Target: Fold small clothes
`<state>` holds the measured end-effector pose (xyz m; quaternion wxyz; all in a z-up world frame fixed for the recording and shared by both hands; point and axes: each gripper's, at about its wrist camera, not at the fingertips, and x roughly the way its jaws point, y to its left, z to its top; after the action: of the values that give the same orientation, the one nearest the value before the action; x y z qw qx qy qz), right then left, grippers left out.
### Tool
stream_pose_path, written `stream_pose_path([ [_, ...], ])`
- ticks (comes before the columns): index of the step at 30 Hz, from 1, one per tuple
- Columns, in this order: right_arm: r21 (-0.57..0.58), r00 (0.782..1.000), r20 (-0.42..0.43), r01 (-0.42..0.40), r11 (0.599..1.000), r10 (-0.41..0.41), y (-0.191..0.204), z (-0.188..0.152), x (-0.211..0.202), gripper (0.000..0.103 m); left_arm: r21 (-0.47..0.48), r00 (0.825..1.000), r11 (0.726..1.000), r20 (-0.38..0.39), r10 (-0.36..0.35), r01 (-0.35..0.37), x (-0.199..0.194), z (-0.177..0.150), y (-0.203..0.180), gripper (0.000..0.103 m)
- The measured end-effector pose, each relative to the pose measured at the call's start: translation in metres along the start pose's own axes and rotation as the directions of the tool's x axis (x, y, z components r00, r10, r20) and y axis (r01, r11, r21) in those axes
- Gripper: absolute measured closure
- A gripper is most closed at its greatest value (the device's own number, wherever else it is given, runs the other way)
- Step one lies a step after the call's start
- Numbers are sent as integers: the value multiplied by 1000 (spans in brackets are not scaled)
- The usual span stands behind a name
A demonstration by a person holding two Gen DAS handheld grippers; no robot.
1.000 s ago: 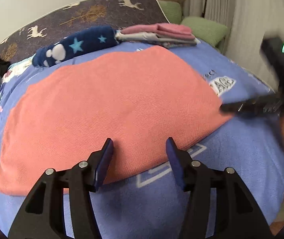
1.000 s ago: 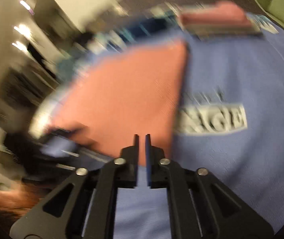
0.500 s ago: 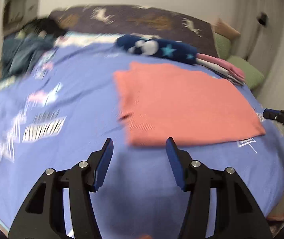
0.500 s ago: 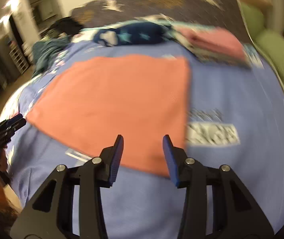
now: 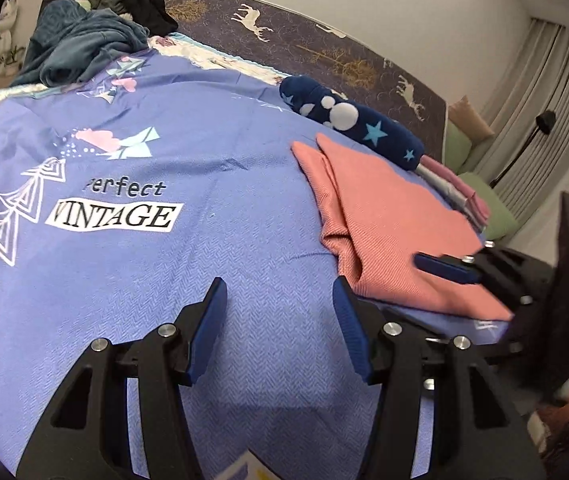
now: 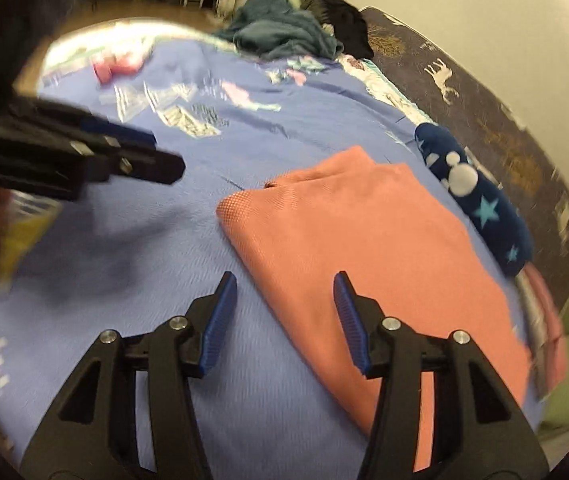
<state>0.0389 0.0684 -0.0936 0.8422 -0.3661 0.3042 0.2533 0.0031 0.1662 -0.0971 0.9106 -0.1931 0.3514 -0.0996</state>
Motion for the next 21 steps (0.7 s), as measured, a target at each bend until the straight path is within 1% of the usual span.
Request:
stream_pose_path([
  [3, -51, 996, 28, 88, 995, -86, 10, 12, 10, 52, -1, 1000, 1000, -2, -7, 7, 4, 4, 4, 47],
  [4, -62, 994, 34, 103, 993, -101, 12, 17, 16, 53, -5, 1000, 1000, -13, -7, 7, 7, 6, 5, 47],
  [5, -70, 994, 38, 109, 992, -106, 12, 18, 19, 61, -8, 1000, 1000, -19, -14, 14, 9, 7, 6, 47],
  [6, -74, 995, 30, 100, 992, -98, 14, 20, 23, 72, -11, 999, 1000, -23, -26, 25, 11, 9, 6, 47],
  [7, -67, 995, 19, 102, 993, -101, 15, 21, 26, 92, -11, 999, 1000, -23, -29, 29, 11, 10, 6, 46],
  [8, -39, 996, 22, 93, 995, -92, 11, 22, 26, 93, -8, 999, 999, -22, -31, 31, 11, 11, 7, 46],
  [9, -15, 997, 25, 74, 997, -73, 8, 22, 24, 94, -4, 999, 999, -20, -34, 34, 11, 11, 7, 44],
  [10, 20, 999, 36, 40, 999, -40, 4, 22, 20, 95, -2, 999, 999, -19, -35, 35, 11, 12, 7, 40],
  [11, 58, 999, 51, 3, 998, -6, -2, 23, 14, 95, -2, 999, 999, -19, -36, 36, 11, 12, 7, 39],
  [13, 76, 998, 49, -38, 996, 34, -5, 25, 11, 95, -5, 999, 999, -29, -43, 43, 13, 12, 8, 39],
  [16, 68, 997, 10, -77, 995, 76, -3, 22, 22, 95, 2, 998, 999, -33, -47, 47, 14, 12, 6, 39],
  [17, 73, 996, 8, -88, 993, 88, -3, 21, 23, 90, 5, 998, 999, -31, -48, 48, 13, 12, 5, 39],
  [18, 86, 992, 14, -125, 988, 124, -4, 20, 20, 87, 7, 998, 999, -28, -50, 50, 12, 11, 5, 39],
  [19, 102, 982, 27, -189, 977, 187, -7, 21, 15, 75, 8, 998, 999, -27, -53, 54, 12, 11, 5, 39],
  [20, 115, 972, 36, -236, 965, 233, -11, 23, 10, 66, 9, 998, 998, -27, -57, 58, 11, 11, 5, 39],
  [21, 115, 972, 36, -236, 965, 233, -11, 23, 10, 67, 10, 998, 998, -28, -62, 62, 11, 11, 5, 39],
])
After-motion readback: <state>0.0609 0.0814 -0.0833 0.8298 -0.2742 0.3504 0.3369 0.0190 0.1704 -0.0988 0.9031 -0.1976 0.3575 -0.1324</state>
